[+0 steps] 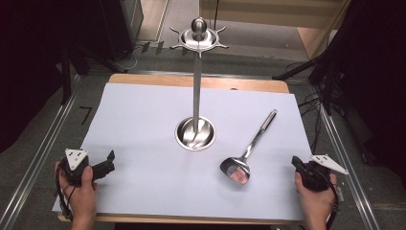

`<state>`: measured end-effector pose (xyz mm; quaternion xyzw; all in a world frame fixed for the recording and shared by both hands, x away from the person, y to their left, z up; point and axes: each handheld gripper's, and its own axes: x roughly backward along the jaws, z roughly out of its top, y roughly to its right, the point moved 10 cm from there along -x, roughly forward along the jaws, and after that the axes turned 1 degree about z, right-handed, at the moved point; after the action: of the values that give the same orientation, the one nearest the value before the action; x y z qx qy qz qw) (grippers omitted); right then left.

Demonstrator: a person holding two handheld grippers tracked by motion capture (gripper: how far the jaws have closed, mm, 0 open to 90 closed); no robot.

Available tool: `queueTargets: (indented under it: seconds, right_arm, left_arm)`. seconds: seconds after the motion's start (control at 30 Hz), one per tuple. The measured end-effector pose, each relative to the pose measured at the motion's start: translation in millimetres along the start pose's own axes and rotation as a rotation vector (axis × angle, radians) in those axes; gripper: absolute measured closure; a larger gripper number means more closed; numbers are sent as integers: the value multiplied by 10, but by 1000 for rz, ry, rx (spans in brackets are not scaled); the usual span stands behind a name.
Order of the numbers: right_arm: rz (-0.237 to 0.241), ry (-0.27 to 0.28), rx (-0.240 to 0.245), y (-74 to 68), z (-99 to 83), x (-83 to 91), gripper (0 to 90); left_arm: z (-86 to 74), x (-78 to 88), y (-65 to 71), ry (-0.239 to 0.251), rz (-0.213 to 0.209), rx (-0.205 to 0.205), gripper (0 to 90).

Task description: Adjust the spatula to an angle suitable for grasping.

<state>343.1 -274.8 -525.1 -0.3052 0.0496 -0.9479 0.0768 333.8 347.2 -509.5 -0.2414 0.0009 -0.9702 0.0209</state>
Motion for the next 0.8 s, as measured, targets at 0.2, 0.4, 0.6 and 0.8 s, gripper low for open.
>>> queueTargets:
  seconds: [0.2, 0.4, 0.6, 0.8]
  right_arm:
    - [22, -84, 16, -162, 128, -356, 900]
    - [-27, -89, 7, -203, 314, -557, 900]
    - [-39, -86, -6, -181, 445, -656, 900]
    - [-45, -107, 4, -185, 482, -752, 900]
  left_arm:
    - [-5, -1, -2, -9, -6, 6, 0]
    - [-3, -1, -1, -5, -13, 10, 0]
    - [-4, -3, 0, -6, -16, 7, 0]
    - [-4, -7, 3, -7, -16, 6, 0]
